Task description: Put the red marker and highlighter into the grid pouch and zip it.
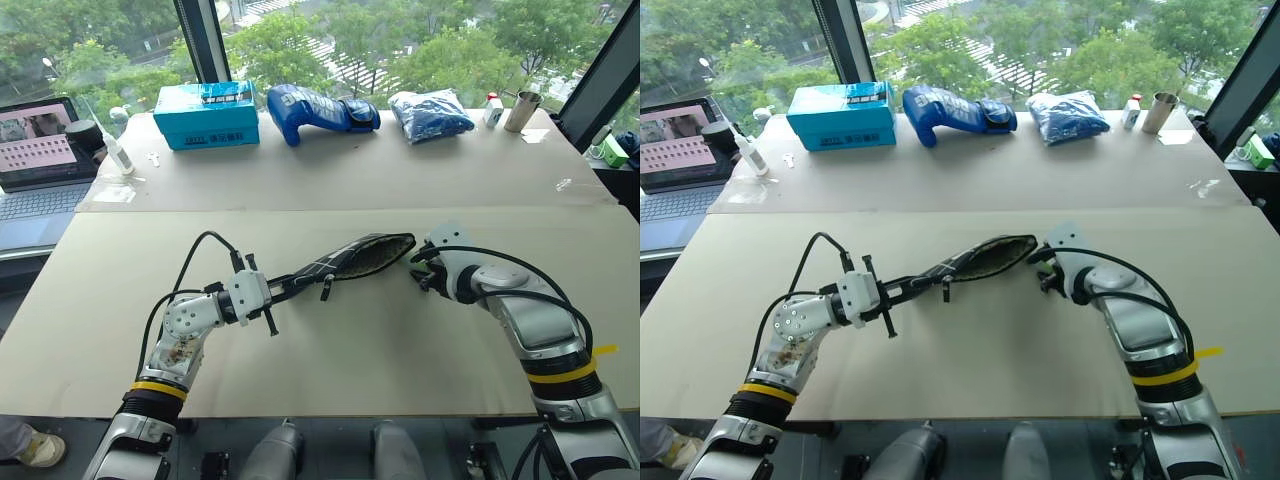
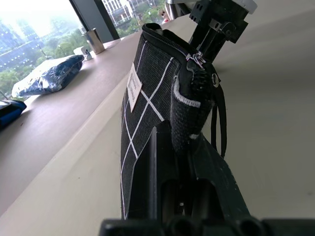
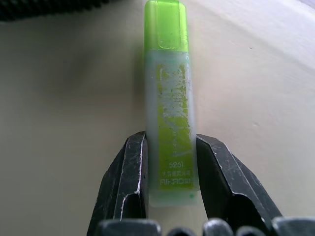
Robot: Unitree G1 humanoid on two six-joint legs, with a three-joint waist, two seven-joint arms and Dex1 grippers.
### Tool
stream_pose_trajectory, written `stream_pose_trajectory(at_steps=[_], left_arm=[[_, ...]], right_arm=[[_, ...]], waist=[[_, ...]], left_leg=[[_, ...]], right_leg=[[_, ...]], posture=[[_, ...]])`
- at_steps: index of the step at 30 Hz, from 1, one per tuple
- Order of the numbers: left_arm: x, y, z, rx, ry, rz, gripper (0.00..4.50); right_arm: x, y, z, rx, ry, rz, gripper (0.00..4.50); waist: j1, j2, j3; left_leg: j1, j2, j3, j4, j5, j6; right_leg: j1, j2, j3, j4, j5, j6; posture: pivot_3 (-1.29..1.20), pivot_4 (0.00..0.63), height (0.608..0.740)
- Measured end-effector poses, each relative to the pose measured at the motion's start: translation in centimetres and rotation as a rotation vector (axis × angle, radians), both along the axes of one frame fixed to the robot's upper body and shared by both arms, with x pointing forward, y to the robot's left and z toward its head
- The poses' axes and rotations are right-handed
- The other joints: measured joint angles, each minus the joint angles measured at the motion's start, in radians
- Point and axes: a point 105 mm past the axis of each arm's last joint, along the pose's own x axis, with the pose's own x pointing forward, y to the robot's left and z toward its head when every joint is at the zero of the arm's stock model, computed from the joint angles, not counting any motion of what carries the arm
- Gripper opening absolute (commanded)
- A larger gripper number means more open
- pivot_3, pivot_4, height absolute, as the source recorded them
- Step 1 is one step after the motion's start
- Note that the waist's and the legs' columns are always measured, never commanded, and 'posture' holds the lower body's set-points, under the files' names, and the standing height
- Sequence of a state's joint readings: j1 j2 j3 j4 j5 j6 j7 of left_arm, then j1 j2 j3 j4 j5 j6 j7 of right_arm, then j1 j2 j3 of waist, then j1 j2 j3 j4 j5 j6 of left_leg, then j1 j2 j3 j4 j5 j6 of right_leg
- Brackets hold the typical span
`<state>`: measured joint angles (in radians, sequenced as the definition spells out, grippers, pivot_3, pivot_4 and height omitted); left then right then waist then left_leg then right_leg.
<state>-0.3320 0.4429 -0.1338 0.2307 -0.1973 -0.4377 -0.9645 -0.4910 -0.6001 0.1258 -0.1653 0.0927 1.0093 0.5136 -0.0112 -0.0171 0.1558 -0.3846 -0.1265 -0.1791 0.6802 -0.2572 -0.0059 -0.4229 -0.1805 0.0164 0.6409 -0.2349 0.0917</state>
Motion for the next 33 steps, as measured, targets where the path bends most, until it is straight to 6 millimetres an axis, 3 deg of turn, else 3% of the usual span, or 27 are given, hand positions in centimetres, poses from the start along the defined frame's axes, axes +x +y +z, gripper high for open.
stream_pose_trajectory(at_steps=[4, 6, 8, 10, 11, 14, 22, 26, 30, 33], left_arm=[[0.0, 0.0, 0.0, 0.002, 0.002, -0.003, 0.0], [0.0, 0.0, 0.0, 0.004, 0.003, -0.006, 0.0], [0.0, -0.1, 0.1, 0.005, 0.001, -0.008, 0.0], [0.1, 0.0, 0.2, 0.004, -0.002, -0.006, 0.0], [0.1, 0.0, 0.3, 0.003, -0.003, -0.005, 0.0], [0.1, -0.2, 0.3, -0.004, -0.003, -0.009, 0.0], [0.1, -0.3, 0.3, -0.008, -0.002, -0.013, 0.0], [0.1, -0.4, 0.3, -0.008, -0.002, -0.013, 0.0], [0.1, -0.3, 0.3, -0.006, -0.003, -0.012, 0.0], [0.1, -0.3, 0.3, -0.005, -0.003, -0.013, 0.0]], right_arm=[[1.1, -2.5, 1.0, -0.09, -0.067, -0.024, 1.02], [2.0, -4.3, 4.0, -0.137, -0.175, -0.007, 1.02], [1.8, -5.1, 8.5, -0.195, -0.309, 0.081, 1.02], [0.1, -4.1, 11.2, -0.317, -0.387, 0.276, 1.02], [-0.8, -3.1, 11.5, -0.363, -0.391, 0.377, 1.02], [-2.7, -0.9, 9.9, -0.398, -0.315, 0.591, 1.02], [-3.8, 0.7, 11.0, -0.479, -0.336, 0.726, 1.02], [-4.3, 0.7, 11.0, -0.438, -0.32, 0.758, 1.02], [-5.1, -1.3, 10.2, -0.473, -0.226, 0.741, 1.02], [-5.1, -1.6, 9.6, -0.488, -0.205, 0.734, 1.02]], waist=[[0.0, 0.0, 0.0], [-0.002, 0.002, 0.001], [-0.003, 0.002, 0.001], [-0.004, 0.002, 0.001], [-0.004, 0.002, 0.001], [-0.012, 0.002, 0.001], [-0.002, 0.001, 0.001], [-0.001, 0.001, 0.002], [0.004, 0.001, 0.002], [-0.001, 0.001, 0.002]], left_leg=[[-0.002, -0.001, 0.0, 0.0, 0.0, 0.0], [-0.003, -0.001, 0.001, 0.0, 0.001, -0.001], [-0.003, 0.0, 0.001, -0.001, 0.001, -0.001], [-0.002, 0.001, 0.001, -0.002, 0.0, 0.0], [-0.001, 0.001, 0.001, -0.002, 0.0, 0.0], [-0.001, 0.001, 0.003, -0.002, -0.001, 0.001], [-0.001, 0.001, 0.004, -0.001, -0.001, 0.0], [-0.001, 0.001, 0.004, -0.001, -0.001, 0.001], [-0.001, 0.001, 0.004, -0.001, -0.001, 0.001], [-0.001, 0.002, 0.004, -0.001, -0.001, 0.001]], right_leg=[[-0.002, 0.0, 0.0, 0.0, 0.0, 0.0], [-0.003, 0.0, 0.0, 0.0, 0.0, 0.0], [-0.003, 0.001, 0.0, 0.0, 0.0, 0.0], [-0.003, 0.002, -0.002, -0.001, 0.0, 0.0], [-0.002, 0.003, -0.002, -0.002, 0.0, 0.0], [-0.001, 0.001, -0.001, -0.002, 0.0, 0.0], [-0.002, 0.0, -0.001, -0.002, 0.0, 0.0], [-0.002, 0.0, -0.001, -0.002, 0.0, 0.0], [-0.002, 0.0, -0.001, -0.002, 0.0, 0.0], [-0.002, 0.0, -0.001, -0.002, 0.0, 0.0]], posture=[[0.0, 0.15, 0.74], [0.0, 0.15, 0.74], [0.0, 0.15, 0.74], [0.0, 0.15, 0.74], [0.0, 0.15, 0.74], [0.0, 0.15, 0.74], [0.0, 0.15, 0.74], [0.0, 0.15, 0.74], [0.0, 0.15, 0.74], [0.0, 0.15, 0.74]])
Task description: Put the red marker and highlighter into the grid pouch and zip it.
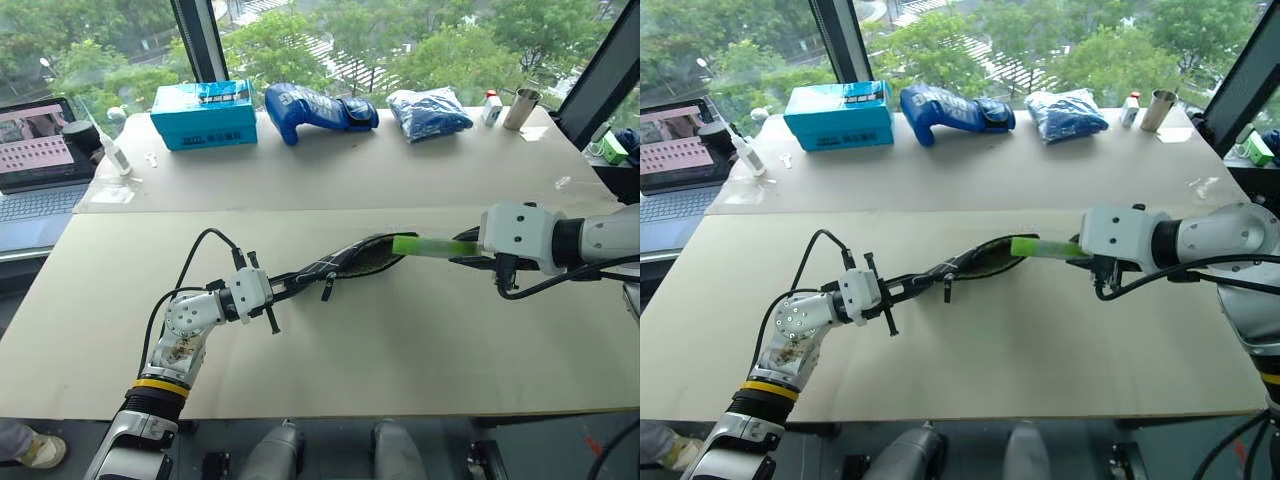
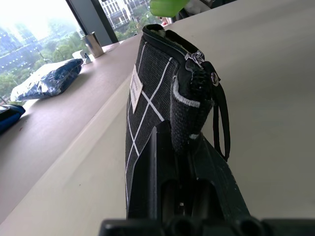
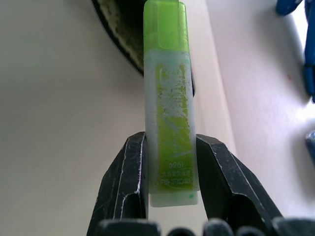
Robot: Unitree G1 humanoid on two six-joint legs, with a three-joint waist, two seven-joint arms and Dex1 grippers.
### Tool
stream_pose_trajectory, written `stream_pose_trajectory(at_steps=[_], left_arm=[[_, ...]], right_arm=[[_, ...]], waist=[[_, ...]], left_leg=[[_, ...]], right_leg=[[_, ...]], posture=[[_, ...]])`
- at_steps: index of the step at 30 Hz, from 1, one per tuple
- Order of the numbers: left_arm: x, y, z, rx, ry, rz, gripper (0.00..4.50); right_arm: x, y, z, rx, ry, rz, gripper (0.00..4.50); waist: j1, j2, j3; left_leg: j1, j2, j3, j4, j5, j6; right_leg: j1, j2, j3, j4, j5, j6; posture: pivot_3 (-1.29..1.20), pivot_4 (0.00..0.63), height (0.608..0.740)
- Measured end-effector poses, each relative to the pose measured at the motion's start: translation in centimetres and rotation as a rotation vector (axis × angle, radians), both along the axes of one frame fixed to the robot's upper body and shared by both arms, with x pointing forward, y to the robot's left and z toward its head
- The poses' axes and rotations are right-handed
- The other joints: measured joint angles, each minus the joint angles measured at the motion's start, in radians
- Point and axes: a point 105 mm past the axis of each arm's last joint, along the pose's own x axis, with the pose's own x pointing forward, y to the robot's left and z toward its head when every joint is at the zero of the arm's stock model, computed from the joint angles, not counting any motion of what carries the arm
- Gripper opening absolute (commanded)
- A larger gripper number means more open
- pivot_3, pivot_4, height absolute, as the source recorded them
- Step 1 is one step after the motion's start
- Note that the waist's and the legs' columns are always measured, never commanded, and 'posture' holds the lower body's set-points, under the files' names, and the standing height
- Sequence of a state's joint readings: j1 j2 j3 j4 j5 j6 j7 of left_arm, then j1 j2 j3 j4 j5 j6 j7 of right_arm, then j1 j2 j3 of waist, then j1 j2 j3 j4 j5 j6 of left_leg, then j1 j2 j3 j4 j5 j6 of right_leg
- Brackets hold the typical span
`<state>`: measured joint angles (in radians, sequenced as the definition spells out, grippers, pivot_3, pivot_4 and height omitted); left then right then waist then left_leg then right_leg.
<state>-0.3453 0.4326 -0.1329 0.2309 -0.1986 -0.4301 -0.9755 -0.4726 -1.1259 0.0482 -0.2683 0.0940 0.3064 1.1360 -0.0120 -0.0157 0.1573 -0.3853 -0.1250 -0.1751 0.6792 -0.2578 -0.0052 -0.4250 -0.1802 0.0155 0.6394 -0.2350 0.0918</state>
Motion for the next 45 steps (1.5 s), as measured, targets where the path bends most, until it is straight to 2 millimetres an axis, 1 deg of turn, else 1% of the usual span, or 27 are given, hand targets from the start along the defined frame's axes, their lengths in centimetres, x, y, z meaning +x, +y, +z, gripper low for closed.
stream_pose_trajectory(at_steps=[2, 5, 9, 12, 15, 17, 20, 24, 25, 26, 27, 28, 29, 30, 31, 32, 34, 39, 40, 42, 43, 45], left_arm=[[0.0, 0.0, 0.0, 0.001, -0.001, -0.002, 0.0], [0.0, -0.1, 0.1, 0.005, -0.002, -0.01, 0.0], [-0.1, -0.1, 0.0, 0.01, -0.001, -0.016, 0.0], [-0.1, -0.1, 0.0, 0.011, -0.002, -0.017, 0.0], [-0.1, -0.2, 0.1, 0.01, -0.003, -0.019, 0.0], [-0.1, -0.2, 0.1, 0.01, -0.002, -0.021, 0.0], [-0.1, -0.4, -0.1, 0.012, 0.004, -0.028, 0.0], [0.0, -0.2, -0.3, 0.014, 0.013, -0.022, 0.0], [0.1, -0.1, -0.3, 0.013, 0.011, -0.02, 0.0], [0.1, -0.1, -0.2, 0.013, 0.011, -0.02, 0.0], [0.1, -0.3, -0.2, 0.01, 0.009, -0.022, 0.0], [0.1, -0.5, 0.0, 0.008, 0.005, -0.028, 0.0], [0.2, -0.6, 0.1, 0.007, -0.001, -0.032, 0.0], [0.2, -0.6, 0.2, 0.007, -0.004, -0.033, 0.0], [0.2, -0.6, 0.2, 0.007, -0.005, -0.033, 0.0], [0.2, -0.6, 0.2, 0.007, -0.005, -0.033, 0.0], [0.2, -0.6, 0.2, 0.008, -0.005, -0.032, 0.0], [0.2, -0.6, 0.3, 0.007, -0.006, -0.033, 0.0], [0.2, -0.7, 0.3, 0.007, -0.006, -0.034, 0.0], [0.2, -0.7, 0.3, 0.007, -0.008, -0.035, 0.0], [0.2, -0.6, 0.2, 0.009, -0.008, -0.032, 0.0], [0.2, -0.5, 0.2, 0.011, -0.008, -0.031, 0.0]], right_arm=[[0.3, 0.2, -0.4, -0.006, -0.005, -0.003, 1.02], [0.9, 1.5, -1.0, 0.005, -0.019, 0.019, 1.02], [1.1, 2.5, -1.3, -0.012, -0.02, 0.049, 1.02], [1.1, 3.6, -2.0, -0.038, -0.01, 0.093, 1.02], [1.1, 5.5, -3.1, -0.086, -0.01, 0.171, 1.02], [1.1, 6.8, -3.4, -0.125, -0.033, 0.224, 1.02], [1.4, 9.1, -3.2, -0.169, -0.091, 0.308, 1.02], [2.3, 10.7, -3.1, -0.201, -0.138, 0.353, 1.02], [2.5, 11.0, -3.2, -0.197, -0.141, 0.358, 2.02], [2.5, 11.5, -3.3, -0.181, -0.139, 0.369, 2.22], [2.3, 12.4, -3.4, -0.145, -0.137, 0.391, 2.51], [2.1, 13.0, -3.5, -0.125, -0.131, 0.408, 2.94], [2.1, 13.1, -3.5, -0.119, -0.123, 0.41, 3.22], [2.2, 12.8, -3.6, -0.116, -0.109, 0.396, 3.63], [2.3, 12.3, -3.5, -0.112, -0.092, 0.369, 3.83], [2.5, 11.6, -3.4, -0.095, -0.07, 0.335, 3.83], [3.1, 10.0, -2.4, -0.004, -0.036, 0.241, 3.83], [3.7, 6.1, 1.6, 0.233, -0.027, 0.086, 3.83], [3.5, 4.6, 2.3, 0.283, -0.014, 0.051, 3.83], [2.7, 2.7, 2.2, 0.373, 0.054, 0.001, 3.83], [1.8, 1.6, 1.4, 0.443, 0.138, -0.03, 3.83], [0.9, 1.2, -0.4, 0.5, 0.257, -0.055, 3.83]], waist=[[-0.004, 0.0, 0.0], [-0.003, 0.0, 0.0], [0.0, 0.0, 0.0], [0.0, 0.0, 0.0], [-0.001, 0.0, 0.0], [-0.004, 0.0, 0.0], [-0.003, 0.0, 0.0], [-0.002, 0.0, 0.0], [-0.002, 0.0, 0.0], [-0.001, 0.0, 0.0], [-0.002, 0.0, 0.0], [-0.002, 0.0, 0.0], [-0.001, 0.0, 0.0], [0.001, 0.0, 0.0], [0.002, 0.0, 0.0], [0.002, 0.0, 0.0], [0.001, 0.0, 0.0], [-0.001, 0.0, 0.0], [0.0, 0.0, 0.0], [0.005, 0.0, 0.0], [0.008, 0.0, 0.0], [0.006, 0.0, 0.0]], left_leg=[[0.001, 0.0, 0.0, 0.0, 0.0, 0.0], [0.0, 0.0, 0.001, 0.0, 0.0, 0.0], [0.0, 0.0, 0.001, 0.0, 0.0, 0.0], [0.0, 0.0, 0.001, 0.0, 0.0, 0.0], [0.0, 0.0, 0.001, 0.0, 0.0, 0.0], [0.0, 0.0, 0.001, 0.0, 0.0, -0.001], [0.0, 0.0, 0.001, 0.0, 0.0, -0.001], [0.0, 0.0, 0.001, 0.001, 0.001, -0.001], [0.0, 0.0, 0.001, 0.001, 0.001, -0.001], [0.0, 0.0, 0.001, 0.0, 0.001, -0.001], [0.0, 0.0, 0.001, 0.001, 0.001, -0.001], [0.0, 0.0, 0.0, 0.001, 0.001, -0.001], [-0.001, 0.0, 0.0, 0.001, 0.001, -0.001], [-0.001, 0.0, 0.0, 0.001, 0.001, -0.001], [-0.001, -0.001, 0.0, 0.001, 0.001, -0.001], [-0.001, -0.001, 0.0, 0.001, 0.001, -0.001], [-0.001, -0.001, 0.0, 0.001, 0.001, -0.001], [0.0, 0.0, 0.0, 0.0, 0.001, -0.001], [0.0, 0.0, 0.0, 0.0, 0.0, -0.001], [0.0, 0.0, 0.0, 0.0, 0.0, 0.0], [0.0, 0.0, 0.0, 0.0, 0.0, 0.0], [0.0, 0.0, 0.001, 0.0, 0.0, 0.0]], right_leg=[[0.0, 0.0, 0.0, 0.0, 0.0, 0.0], [0.0, 0.0, 0.0, 0.0, 0.0, 0.0], [0.0, -0.001, 0.0, -0.001, 0.0, 0.0], [0.0, -0.001, 0.0, 0.0, 0.0, 0.0], [-0.001, 0.0, 0.0, 0.0, 0.0, 0.0], [-0.001, 0.0, 0.0, 0.0, 0.0, 0.0], [-0.001, 0.0, 0.0, 0.001, 0.0, 0.0], [-0.001, 0.0, 0.0, 0.0, 0.0, 0.0], [-0.001, 0.0, 0.0, 0.0, 0.0, 0.0], [-0.001, 0.0, 0.0, 0.001, 0.0, 0.0], [-0.001, 0.0, 0.0, 0.001, 0.0, 0.0], [-0.002, 0.0, 0.0, 0.001, 0.0, 0.0], [-0.002, 0.0, 0.0, 0.001, 0.0, 0.0], [-0.001, -0.001, 0.0, 0.001, 0.0, 0.0], [-0.001, -0.001, 0.0, 0.001, 0.0, 0.0], [-0.001, -0.001, 0.0, 0.001, 0.0, 0.0], [-0.001, -0.001, 0.0, 0.001, 0.0, 0.0], [-0.001, 0.0, 0.0, 0.001, 0.0, 0.0], [-0.001, 0.0, 0.0, 0.0, 0.0, 0.0], [0.0, -0.001, -0.001, 0.0, 0.0, 0.0], [0.0, -0.001, -0.001, 0.0, 0.0, 0.0], [0.0, -0.001, 0.0, 0.0, 0.0, -0.001]], posture=[[0.0, 0.15, 0.74], [0.0, 0.15, 0.74], [0.0, 0.15, 0.74], [0.0, 0.15, 0.74], [0.0, 0.15, 0.74], [0.0, 0.15, 0.74], [0.0, 0.15, 0.74], [0.0, 0.15, 0.74], [0.0, 0.15, 0.74], [0.0, 0.15, 0.74], [0.0, 0.15, 0.74], [0.0, 0.15, 0.74], [0.0, 0.15, 0.74], [0.0, 0.15, 0.74], [0.0, 0.15, 0.74], [0.0, 0.15, 0.74], [0.0, 0.15, 0.74], [0.0, 0.15, 0.74], [0.0, 0.15, 0.74], [0.0, 0.15, 0.74], [0.0, 0.15, 0.74], [0.0, 0.15, 0.74]])
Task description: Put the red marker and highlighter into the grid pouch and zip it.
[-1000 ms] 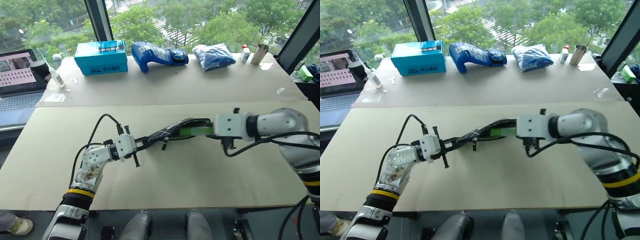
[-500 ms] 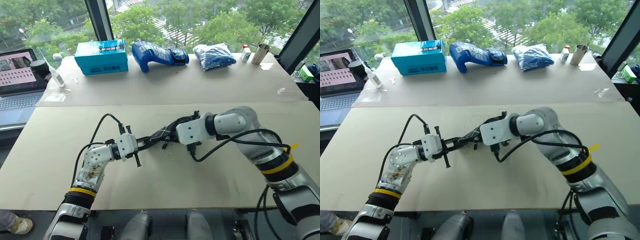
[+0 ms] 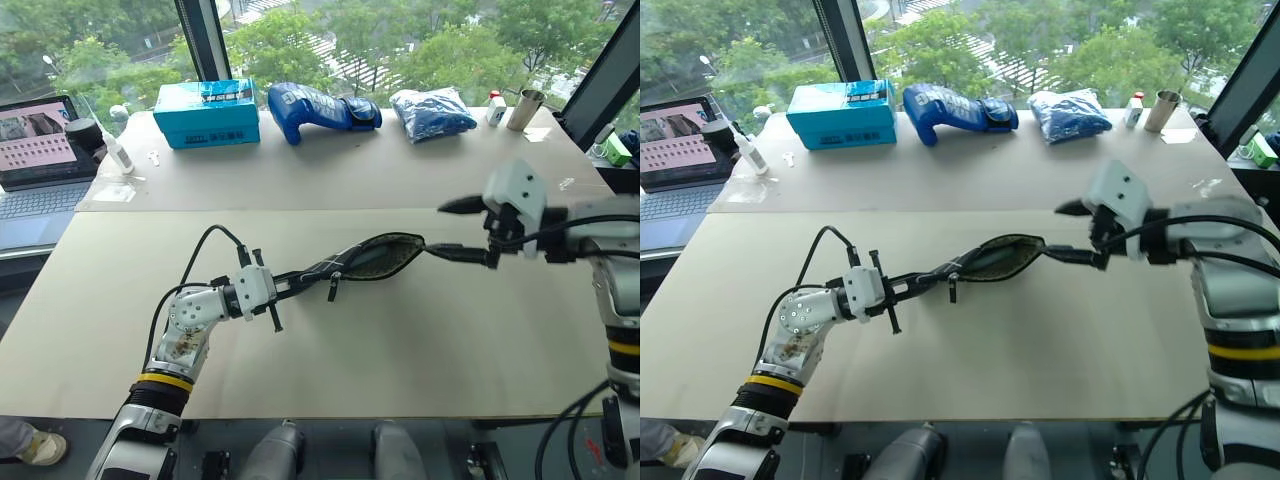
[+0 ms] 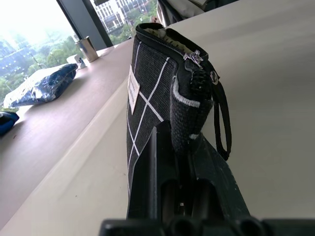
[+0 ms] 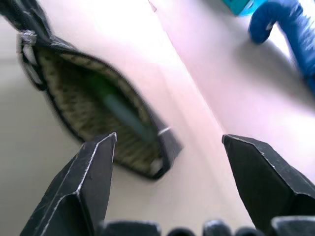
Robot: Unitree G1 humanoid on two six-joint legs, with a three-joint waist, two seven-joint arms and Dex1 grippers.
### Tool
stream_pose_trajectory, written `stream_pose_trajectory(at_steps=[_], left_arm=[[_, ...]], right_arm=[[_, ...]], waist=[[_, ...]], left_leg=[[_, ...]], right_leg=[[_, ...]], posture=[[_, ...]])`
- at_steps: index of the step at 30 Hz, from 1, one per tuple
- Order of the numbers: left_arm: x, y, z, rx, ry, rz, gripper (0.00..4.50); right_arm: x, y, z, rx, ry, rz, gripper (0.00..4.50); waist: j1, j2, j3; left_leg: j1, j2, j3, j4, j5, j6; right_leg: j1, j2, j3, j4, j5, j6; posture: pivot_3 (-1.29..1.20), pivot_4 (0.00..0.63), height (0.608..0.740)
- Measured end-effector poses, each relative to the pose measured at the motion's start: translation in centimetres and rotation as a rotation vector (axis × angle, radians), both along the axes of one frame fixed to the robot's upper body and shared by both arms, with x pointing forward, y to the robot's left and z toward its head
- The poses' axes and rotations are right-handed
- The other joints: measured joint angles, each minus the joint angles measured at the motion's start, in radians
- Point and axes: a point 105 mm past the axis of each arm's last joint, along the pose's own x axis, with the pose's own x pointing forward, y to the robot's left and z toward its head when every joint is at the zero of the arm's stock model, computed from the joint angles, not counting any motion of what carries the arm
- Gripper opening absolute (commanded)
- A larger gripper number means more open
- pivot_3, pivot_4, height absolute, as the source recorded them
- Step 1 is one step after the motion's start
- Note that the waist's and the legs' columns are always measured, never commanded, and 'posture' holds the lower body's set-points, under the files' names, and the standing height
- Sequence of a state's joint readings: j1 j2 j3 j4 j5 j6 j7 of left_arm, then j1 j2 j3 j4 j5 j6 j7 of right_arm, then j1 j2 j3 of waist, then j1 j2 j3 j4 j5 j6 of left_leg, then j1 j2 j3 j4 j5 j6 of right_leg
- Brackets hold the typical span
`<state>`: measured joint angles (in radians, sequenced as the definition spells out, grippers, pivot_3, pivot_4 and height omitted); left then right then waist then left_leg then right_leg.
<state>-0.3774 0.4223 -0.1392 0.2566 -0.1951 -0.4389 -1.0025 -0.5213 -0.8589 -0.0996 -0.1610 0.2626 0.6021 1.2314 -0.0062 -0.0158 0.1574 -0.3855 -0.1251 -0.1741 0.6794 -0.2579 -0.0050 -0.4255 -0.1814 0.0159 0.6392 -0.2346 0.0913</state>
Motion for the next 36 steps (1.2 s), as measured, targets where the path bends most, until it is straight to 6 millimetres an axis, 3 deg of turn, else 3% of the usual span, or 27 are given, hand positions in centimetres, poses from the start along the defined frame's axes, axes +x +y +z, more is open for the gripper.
stream_pose_trajectory(at_steps=[3, 6, 12, 16, 25, 32, 36], left_arm=[[0.0, 0.0, -0.1, -0.001, 0.002, -0.001, 0.0], [-0.1, 0.0, -0.2, -0.001, 0.006, 0.0, 0.0], [-0.3, 0.1, -0.5, -0.001, 0.013, 0.003, 0.0], [-0.3, 0.2, -0.6, 0.001, 0.017, 0.007, 0.0], [-0.2, 0.1, -0.5, -0.006, 0.016, 0.012, 0.0], [-0.2, 0.1, -0.5, -0.009, 0.016, 0.014, 0.0], [-0.2, 0.1, -0.5, -0.009, 0.016, 0.015, 0.0]], right_arm=[[-2.3, -0.5, -4.5, 0.034, 0.203, -0.022, 3.83], [-3.3, 0.7, -7.0, 0.112, 0.307, -0.038, 3.83], [-3.9, 7.0, -10.2, 0.237, 0.375, -0.006, 3.83], [-3.2, 10.6, -10.3, 0.293, 0.366, 0.007, 3.83], [-1.8, 15.1, -8.9, 0.358, 0.318, 0.028, 3.83], [-1.9, 14.8, -8.8, 0.353, 0.316, 0.03, 1.83], [-1.5, 13.3, -8.6, 0.334, 0.304, 0.001, 0.29]], waist=[[-0.002, 0.0, 0.0], [-0.009, 0.0, 0.0], [-0.007, 0.0, 0.0], [-0.006, 0.0, 0.0], [-0.008, 0.0, 0.0], [-0.008, 0.0, 0.0], [-0.008, 0.0, 0.0]], left_leg=[[0.001, 0.0, 0.0, 0.0, 0.0, 0.001], [0.001, 0.001, 0.001, 0.0, 0.0, 0.001], [0.002, 0.001, -0.001, 0.001, -0.001, 0.001], [0.002, 0.0, -0.004, 0.001, 0.0, 0.0], [0.002, 0.0, -0.006, 0.001, 0.0, 0.0], [0.002, 0.0, -0.006, 0.001, 0.0, 0.0], [0.002, 0.0, -0.006, 0.0, 0.0, 0.0]], right_leg=[[0.0, 0.0, 0.0, 0.001, 0.0, 0.0], [0.0, 0.0, 0.001, 0.001, 0.0, 0.0], [0.0, 0.0, 0.001, 0.002, 0.0, 0.0], [0.0, 0.0, 0.001, 0.001, 0.001, 0.0], [0.0, 0.0, 0.001, 0.002, 0.001, 0.0], [0.0, 0.0, 0.001, 0.002, 0.001, 0.0], [0.0, 0.0, 0.001, 0.002, 0.001, 0.0]], posture=[[0.0, 0.15, 0.74], [0.0, 0.15, 0.74], [0.0, 0.15, 0.74], [0.0, 0.15, 0.74], [0.0, 0.15, 0.74], [0.0, 0.15, 0.74], [0.0, 0.15, 0.74]])
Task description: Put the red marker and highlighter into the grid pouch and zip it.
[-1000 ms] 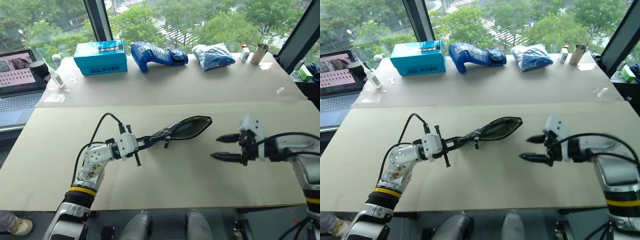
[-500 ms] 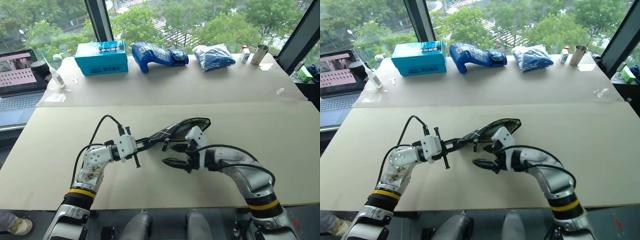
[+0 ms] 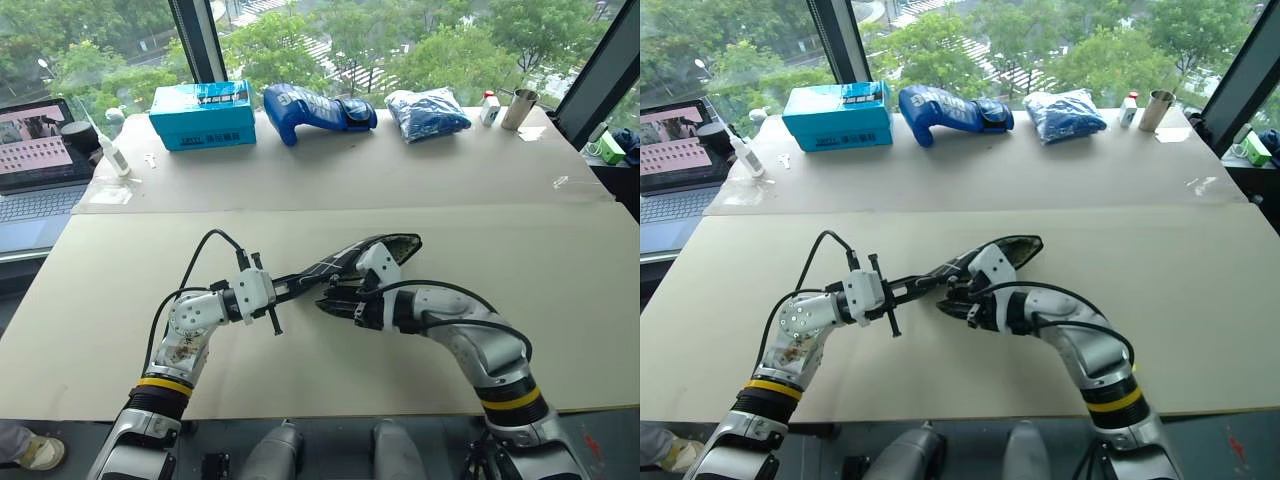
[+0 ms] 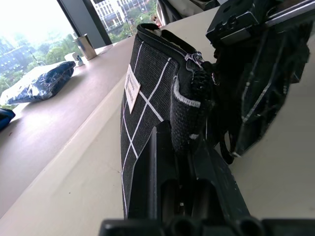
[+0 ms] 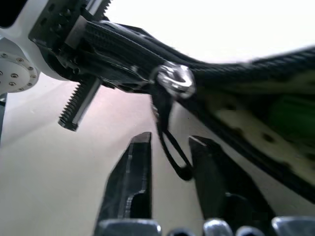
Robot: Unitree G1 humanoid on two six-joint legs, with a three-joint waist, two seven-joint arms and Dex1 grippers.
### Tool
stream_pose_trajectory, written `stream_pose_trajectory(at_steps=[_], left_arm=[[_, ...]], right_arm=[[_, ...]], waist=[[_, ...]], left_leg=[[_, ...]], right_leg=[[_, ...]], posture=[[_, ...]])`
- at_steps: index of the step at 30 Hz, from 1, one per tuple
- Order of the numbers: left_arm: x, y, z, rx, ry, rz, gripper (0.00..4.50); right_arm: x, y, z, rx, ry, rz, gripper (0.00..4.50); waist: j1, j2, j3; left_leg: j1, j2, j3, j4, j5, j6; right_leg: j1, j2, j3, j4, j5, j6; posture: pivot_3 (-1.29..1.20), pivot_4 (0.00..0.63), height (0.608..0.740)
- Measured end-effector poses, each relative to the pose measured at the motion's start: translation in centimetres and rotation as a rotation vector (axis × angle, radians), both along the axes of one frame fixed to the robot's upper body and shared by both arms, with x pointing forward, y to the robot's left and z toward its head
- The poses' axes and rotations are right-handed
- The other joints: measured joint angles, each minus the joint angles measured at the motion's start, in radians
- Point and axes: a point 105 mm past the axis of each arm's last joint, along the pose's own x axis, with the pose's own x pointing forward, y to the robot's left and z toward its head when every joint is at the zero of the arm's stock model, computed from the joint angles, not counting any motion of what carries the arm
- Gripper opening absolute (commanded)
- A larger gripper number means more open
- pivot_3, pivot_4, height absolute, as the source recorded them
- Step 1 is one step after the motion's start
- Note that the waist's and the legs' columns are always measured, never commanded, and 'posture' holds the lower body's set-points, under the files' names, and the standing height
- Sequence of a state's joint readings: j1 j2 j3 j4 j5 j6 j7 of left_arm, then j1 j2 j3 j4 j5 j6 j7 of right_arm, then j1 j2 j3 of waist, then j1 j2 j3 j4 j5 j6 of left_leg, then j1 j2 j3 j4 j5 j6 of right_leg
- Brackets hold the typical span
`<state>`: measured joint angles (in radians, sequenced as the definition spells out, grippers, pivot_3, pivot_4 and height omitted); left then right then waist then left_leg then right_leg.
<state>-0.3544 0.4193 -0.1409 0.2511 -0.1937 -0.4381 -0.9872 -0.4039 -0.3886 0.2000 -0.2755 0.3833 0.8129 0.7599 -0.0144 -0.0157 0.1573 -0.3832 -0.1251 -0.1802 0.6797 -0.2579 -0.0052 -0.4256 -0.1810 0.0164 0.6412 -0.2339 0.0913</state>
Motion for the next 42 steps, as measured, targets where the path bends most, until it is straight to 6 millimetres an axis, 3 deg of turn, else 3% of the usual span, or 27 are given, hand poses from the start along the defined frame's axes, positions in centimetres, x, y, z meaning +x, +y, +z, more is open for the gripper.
stream_pose_trajectory(at_steps=[1, 8, 13, 19, 22, 29, 33, 37, 38, 42], left_arm=[[0.0, 0.0, 0.0, 0.0, 0.0, 0.0, 0.0], [0.0, -0.2, 0.0, -0.006, -0.001, 0.001, 0.0], [0.0, -0.3, 0.0, -0.009, -0.003, 0.001, 0.0], [-0.2, -0.7, 0.0, -0.009, -0.009, -0.014, 0.0], [-0.2, -0.9, 0.0, -0.012, -0.012, -0.022, 0.0], [-0.2, -0.9, 0.0, -0.012, -0.013, -0.022, 0.0], [-0.3, -1.7, 0.3, -0.012, -0.023, -0.052, 0.0], [-0.2, -1.4, 0.4, 0.0, -0.026, -0.049, 0.0], [-0.1, -1.1, 0.3, 0.006, -0.023, -0.046, 0.0], [0.0, -0.9, 0.1, 0.033, -0.013, -0.069, 0.0]], right_arm=[[0.0, -0.1, 0.0, 0.001, 0.001, 0.0, 0.03], [-0.5, -0.1, 0.6, 0.019, -0.003, 0.034, 0.03], [-0.7, -1.6, 1.5, -0.015, -0.036, 0.044, 0.03], [-0.9, -7.5, 5.1, -0.167, -0.175, 0.008, 0.03], [-0.8, -10.2, 4.7, -0.313, -0.197, -0.013, 0.03], [1.6, -17.7, 5.2, -0.546, -0.255, -0.193, 0.03], [2.4, -19.4, 5.0, -0.576, -0.295, -0.218, 0.03], [3.6, -20.1, 6.2, -0.501, -0.335, -0.294, 1.14], [3.7, -20.3, 6.4, -0.485, -0.331, -0.31, 1.61], [3.2, -18.7, 5.6, -0.371, -0.245, -0.296, 2.9]], waist=[[0.0, 0.0, 0.0], [0.0, 0.0, 0.0], [0.002, 0.0, 0.0], [0.005, 0.0, 0.0], [0.003, 0.0, 0.0], [0.003, -0.001, 0.0], [0.002, -0.001, 0.0], [0.0, -0.001, 0.0], [0.001, -0.001, 0.0], [0.003, -0.001, 0.0]], left_leg=[[0.0, 0.0, 0.0, 0.0, 0.0, 0.0], [0.0, 0.0, 0.0, 0.0, 0.0, 0.0], [-0.001, 0.0, 0.0, 0.0, 0.0, 0.0], [0.0, 0.0, 0.004, 0.0, -0.003, 0.006], [0.0, 0.0, 0.008, 0.0, -0.003, 0.006], [0.0, 0.0, 0.011, 0.0, -0.003, 0.006], [0.0, 0.0, 0.011, 0.0, -0.003, 0.005], [0.0, 0.001, 0.012, 0.0, -0.003, 0.005], [0.0, 0.001, 0.012, 0.0, -0.003, 0.005], [-0.001, 0.001, 0.012, 0.0, -0.002, 0.004]], right_leg=[[0.0, 0.0, 0.0, 0.0, 0.0, 0.0], [0.0, 0.0, 0.0, 0.0, 0.0, 0.0], [0.0, -0.001, 0.0, -0.001, 0.0, 0.0], [0.001, 0.0, -0.001, -0.002, 0.0, 0.0], [0.0, 0.0, -0.001, -0.001, 0.0, 0.0], [0.001, 0.0, 0.0, -0.002, 0.0, 0.0], [0.001, 0.0, 0.0, -0.002, 0.0, 0.0], [0.0, 0.0, 0.0, -0.002, 0.0, 0.0], [0.0, 0.0, 0.0, -0.002, 0.0, 0.0], [0.001, -0.001, 0.0, -0.003, 0.0, 0.0]], posture=[[0.0, 0.15, 0.74], [0.0, 0.15, 0.74], [0.0, 0.15, 0.74], [0.0, 0.15, 0.74], [0.0, 0.15, 0.74], [0.0, 0.15, 0.74], [0.0, 0.15, 0.74], [0.0, 0.15, 0.74], [0.0, 0.15, 0.74], [0.0, 0.15, 0.74]])
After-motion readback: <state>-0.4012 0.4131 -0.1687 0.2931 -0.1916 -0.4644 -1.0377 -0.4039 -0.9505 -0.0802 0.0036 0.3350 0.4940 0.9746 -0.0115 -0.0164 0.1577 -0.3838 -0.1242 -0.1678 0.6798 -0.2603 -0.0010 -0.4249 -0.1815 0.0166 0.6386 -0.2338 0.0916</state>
